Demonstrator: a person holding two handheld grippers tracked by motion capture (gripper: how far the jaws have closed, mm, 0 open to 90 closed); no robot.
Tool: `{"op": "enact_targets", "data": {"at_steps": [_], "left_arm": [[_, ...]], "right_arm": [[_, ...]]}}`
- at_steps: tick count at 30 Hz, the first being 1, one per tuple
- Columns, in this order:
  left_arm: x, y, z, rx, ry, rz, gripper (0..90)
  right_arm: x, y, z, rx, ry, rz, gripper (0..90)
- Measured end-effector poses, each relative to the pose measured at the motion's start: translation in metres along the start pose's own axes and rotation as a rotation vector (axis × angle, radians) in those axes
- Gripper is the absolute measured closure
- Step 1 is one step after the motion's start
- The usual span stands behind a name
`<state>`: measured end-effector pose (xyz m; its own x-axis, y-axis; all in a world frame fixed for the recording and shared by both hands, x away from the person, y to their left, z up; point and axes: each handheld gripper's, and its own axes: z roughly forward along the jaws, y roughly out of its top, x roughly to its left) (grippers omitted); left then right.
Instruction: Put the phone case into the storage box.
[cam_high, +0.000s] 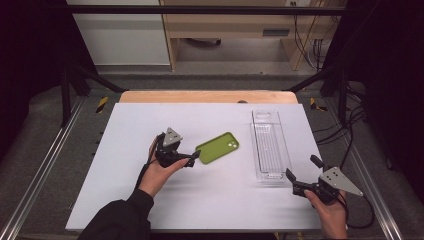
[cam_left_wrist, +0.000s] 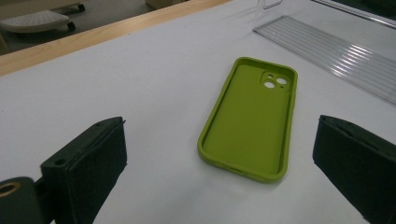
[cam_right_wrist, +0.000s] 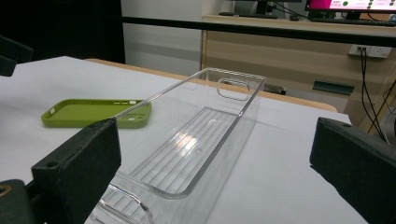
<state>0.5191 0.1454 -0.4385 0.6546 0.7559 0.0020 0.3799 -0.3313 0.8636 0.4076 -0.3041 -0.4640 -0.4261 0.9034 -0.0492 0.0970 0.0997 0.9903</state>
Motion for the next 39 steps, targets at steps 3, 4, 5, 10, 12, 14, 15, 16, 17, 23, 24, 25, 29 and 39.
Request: {"op": "enact_targets", "data": {"at_steps": [3,4,5,10,12,14,15,16,17,23,24,25,29,39], "left_arm": [[-0.002,0.008,0.007,0.012,-0.014,0.002,2.5],[-0.002,0.010,0.009,0.015,-0.013,0.006,2.5],[-0.002,0.010,0.009,0.015,-0.013,0.006,2.5],[-0.007,0.016,0.025,0.042,-0.019,0.016,2.6],[-0.007,0.016,0.028,0.049,-0.020,0.024,2.7],[-0.008,0.018,0.036,0.064,-0.023,0.023,2.8],[-0.008,0.018,0.036,0.064,-0.023,0.023,2.9],[-0.009,0.018,0.038,0.068,-0.024,0.025,2.9],[-0.010,0.020,0.042,0.068,-0.024,0.028,2.9],[-0.012,0.023,0.049,0.083,-0.019,0.044,3.2],[-0.012,0.024,0.051,0.085,-0.021,0.040,3.4],[-0.012,0.024,0.051,0.085,-0.021,0.040,3.5],[-0.015,0.026,0.055,0.095,-0.024,0.047,6.1],[-0.023,0.026,0.063,0.113,-0.051,0.082,30.7]], "right_arm": [[0.000,0.000,0.001,0.002,-0.001,-0.003,2.5],[0.000,0.000,0.001,0.003,-0.004,-0.004,2.5],[0.000,0.000,0.001,0.003,-0.009,-0.004,2.6],[0.000,-0.001,0.001,0.005,-0.006,0.002,2.5],[0.000,0.000,0.001,0.001,-0.006,-0.002,2.6],[-0.001,-0.001,0.001,0.006,-0.011,0.001,2.7],[-0.001,-0.001,0.000,0.011,-0.016,0.002,2.7],[-0.001,-0.001,0.000,0.011,-0.018,0.005,2.6],[-0.002,-0.001,0.000,0.010,-0.017,0.011,2.6],[-0.002,-0.001,0.001,0.009,-0.013,0.010,2.6],[-0.001,-0.001,0.001,0.010,-0.013,0.009,2.6],[-0.001,-0.001,0.001,0.010,-0.013,0.009,2.6],[-0.001,-0.001,0.001,0.010,-0.011,0.010,2.6],[-0.002,-0.001,0.001,0.011,0.005,0.016,2.4]]}}
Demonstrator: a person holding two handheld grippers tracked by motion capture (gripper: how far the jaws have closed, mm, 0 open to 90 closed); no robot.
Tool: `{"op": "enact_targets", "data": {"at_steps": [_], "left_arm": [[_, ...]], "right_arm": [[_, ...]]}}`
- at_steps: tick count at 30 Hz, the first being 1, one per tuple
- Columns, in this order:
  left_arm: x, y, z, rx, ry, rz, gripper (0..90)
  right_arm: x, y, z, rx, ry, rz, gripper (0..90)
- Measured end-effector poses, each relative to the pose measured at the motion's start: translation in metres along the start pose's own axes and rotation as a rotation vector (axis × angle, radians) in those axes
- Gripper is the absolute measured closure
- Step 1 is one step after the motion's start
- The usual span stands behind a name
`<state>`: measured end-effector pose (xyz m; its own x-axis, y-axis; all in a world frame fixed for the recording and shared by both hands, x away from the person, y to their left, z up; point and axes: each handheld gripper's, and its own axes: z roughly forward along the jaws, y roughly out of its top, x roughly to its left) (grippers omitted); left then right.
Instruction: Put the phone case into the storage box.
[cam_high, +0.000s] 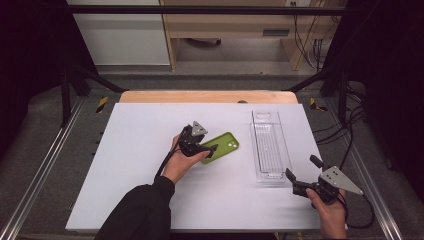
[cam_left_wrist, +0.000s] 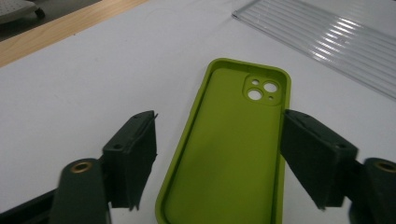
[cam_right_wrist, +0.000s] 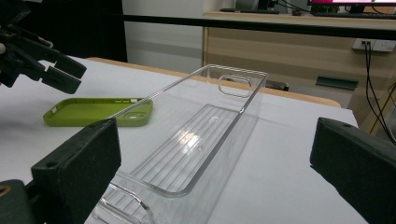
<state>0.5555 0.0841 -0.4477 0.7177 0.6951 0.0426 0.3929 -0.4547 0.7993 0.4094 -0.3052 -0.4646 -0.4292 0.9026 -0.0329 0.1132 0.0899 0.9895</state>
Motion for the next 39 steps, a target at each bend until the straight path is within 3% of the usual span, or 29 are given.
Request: {"op": "enact_targets", "data": {"at_steps": [4,6,7,8,9,14,17,39], "left_arm": [[-0.002,0.000,0.001,0.006,-0.004,0.008,46.5],[-0.001,0.000,0.002,0.011,-0.007,0.000,49.9],[-0.001,0.000,0.002,0.019,0.001,0.001,57.7],[-0.001,0.000,0.003,0.026,0.010,0.003,57.7],[-0.001,0.000,0.003,0.034,0.009,0.005,65.0],[-0.002,-0.001,0.003,0.061,-0.011,-0.001,81.9],[-0.004,-0.001,0.004,0.074,-0.024,-0.002,86.7],[-0.012,-0.016,0.003,0.191,-0.069,0.002,90.0]], "right_arm": [[0.000,0.000,0.000,0.003,0.000,0.003,2.4],[0.000,0.000,0.000,0.002,0.001,-0.001,2.4],[0.000,0.000,0.000,0.002,0.002,-0.003,2.4],[0.000,0.000,0.000,0.002,0.002,-0.003,2.4],[0.000,0.000,0.000,0.001,0.000,-0.001,2.4],[-0.001,0.000,0.000,-0.001,0.003,0.001,2.5],[-0.001,0.000,0.000,0.001,0.005,0.003,2.5],[-0.001,-0.001,0.001,0.015,-0.004,-0.007,2.9]]}}
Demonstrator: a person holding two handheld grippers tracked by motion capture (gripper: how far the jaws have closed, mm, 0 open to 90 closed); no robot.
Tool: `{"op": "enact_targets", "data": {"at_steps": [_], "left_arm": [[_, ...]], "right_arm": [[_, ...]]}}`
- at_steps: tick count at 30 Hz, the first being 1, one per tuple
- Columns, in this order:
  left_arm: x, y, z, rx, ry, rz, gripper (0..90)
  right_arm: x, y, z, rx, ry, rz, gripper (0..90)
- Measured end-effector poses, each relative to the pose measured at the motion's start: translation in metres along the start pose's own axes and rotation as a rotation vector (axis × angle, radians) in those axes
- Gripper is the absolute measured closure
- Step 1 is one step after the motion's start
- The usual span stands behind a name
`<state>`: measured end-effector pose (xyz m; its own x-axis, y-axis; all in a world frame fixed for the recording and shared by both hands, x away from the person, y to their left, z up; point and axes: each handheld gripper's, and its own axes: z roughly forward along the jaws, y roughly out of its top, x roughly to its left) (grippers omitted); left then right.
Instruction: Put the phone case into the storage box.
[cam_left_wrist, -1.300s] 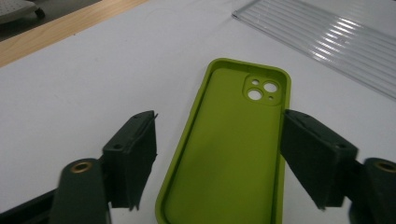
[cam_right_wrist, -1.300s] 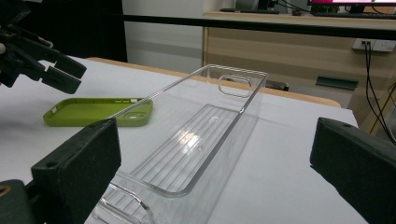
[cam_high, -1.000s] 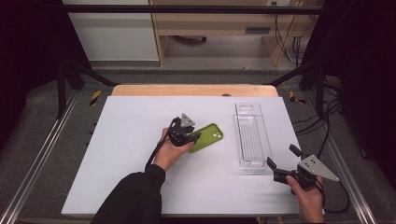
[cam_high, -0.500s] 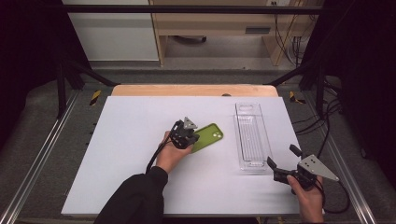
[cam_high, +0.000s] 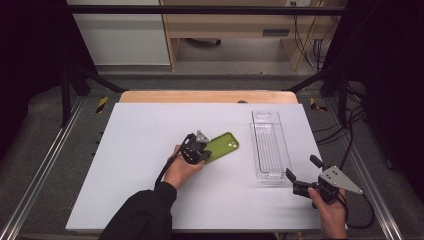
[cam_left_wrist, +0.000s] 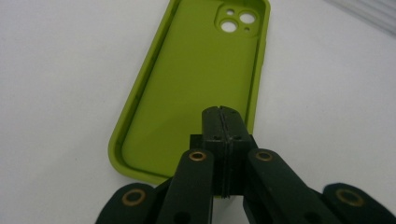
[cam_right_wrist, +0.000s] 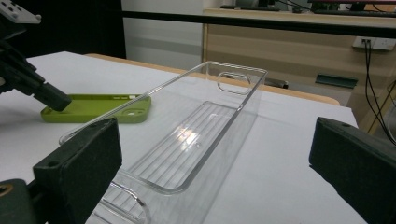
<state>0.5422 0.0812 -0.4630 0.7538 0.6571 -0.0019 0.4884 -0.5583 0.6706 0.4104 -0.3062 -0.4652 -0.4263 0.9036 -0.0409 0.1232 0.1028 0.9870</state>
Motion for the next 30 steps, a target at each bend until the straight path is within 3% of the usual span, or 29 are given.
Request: {"op": "enact_targets", "data": {"at_steps": [10,16,30], "left_arm": [[0.001,-0.008,-0.005,0.038,-0.011,0.010,90.0],[0.003,-0.016,-0.012,0.037,-0.023,-0.009,90.0],[0.002,-0.051,-0.042,0.020,-0.037,-0.015,90.0]], "right_arm": [[0.000,-0.001,0.001,0.007,-0.005,-0.006,2.9],[0.000,0.000,0.000,0.008,-0.013,0.004,2.3],[0.001,0.000,-0.001,0.008,-0.007,-0.012,2.4]]}}
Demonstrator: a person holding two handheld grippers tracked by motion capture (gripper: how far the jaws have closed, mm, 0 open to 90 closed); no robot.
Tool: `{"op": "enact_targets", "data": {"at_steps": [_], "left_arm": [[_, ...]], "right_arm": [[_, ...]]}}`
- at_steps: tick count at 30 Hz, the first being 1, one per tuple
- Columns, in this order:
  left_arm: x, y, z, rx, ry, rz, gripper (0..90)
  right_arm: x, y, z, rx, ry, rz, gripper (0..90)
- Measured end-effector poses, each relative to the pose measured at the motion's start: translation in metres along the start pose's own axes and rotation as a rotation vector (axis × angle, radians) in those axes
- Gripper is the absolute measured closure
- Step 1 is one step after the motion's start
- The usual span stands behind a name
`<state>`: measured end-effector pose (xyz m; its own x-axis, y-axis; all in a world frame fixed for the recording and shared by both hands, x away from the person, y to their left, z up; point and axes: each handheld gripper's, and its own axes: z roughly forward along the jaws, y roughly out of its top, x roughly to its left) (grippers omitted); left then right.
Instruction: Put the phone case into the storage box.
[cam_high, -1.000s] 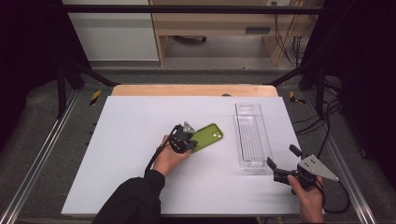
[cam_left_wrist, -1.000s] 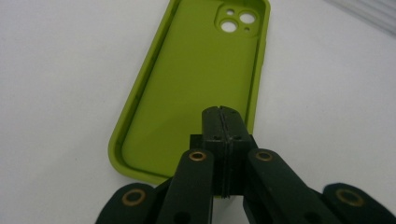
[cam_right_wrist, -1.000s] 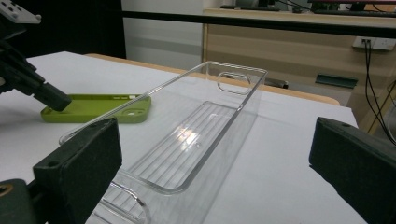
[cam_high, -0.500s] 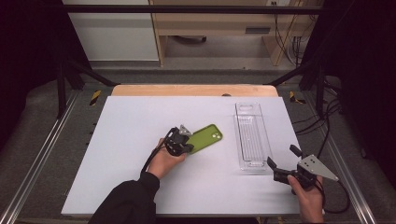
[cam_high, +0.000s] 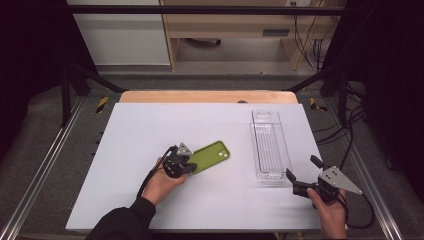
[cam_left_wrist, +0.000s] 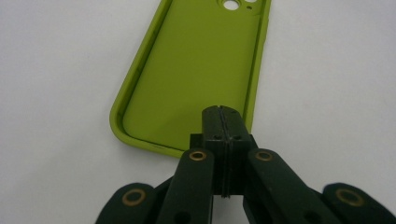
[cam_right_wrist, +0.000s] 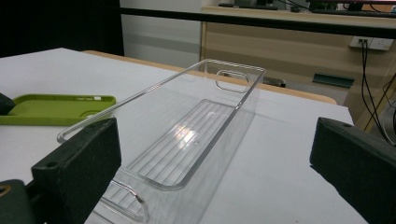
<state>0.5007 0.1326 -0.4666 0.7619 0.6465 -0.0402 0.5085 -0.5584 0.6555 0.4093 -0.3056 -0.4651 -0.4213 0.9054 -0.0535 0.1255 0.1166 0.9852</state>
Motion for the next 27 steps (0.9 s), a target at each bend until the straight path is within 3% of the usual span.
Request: {"op": "enact_targets", "data": {"at_steps": [4,27], "left_arm": [[-0.001,-0.013,-0.009,-0.020,-0.006,-0.025,90.0],[-0.006,-0.052,-0.043,-0.011,-0.009,-0.039,90.0]], "right_arm": [[0.001,0.000,0.000,-0.006,0.007,-0.007,2.4],[0.003,0.000,0.000,0.000,0.014,-0.020,2.5]]}}
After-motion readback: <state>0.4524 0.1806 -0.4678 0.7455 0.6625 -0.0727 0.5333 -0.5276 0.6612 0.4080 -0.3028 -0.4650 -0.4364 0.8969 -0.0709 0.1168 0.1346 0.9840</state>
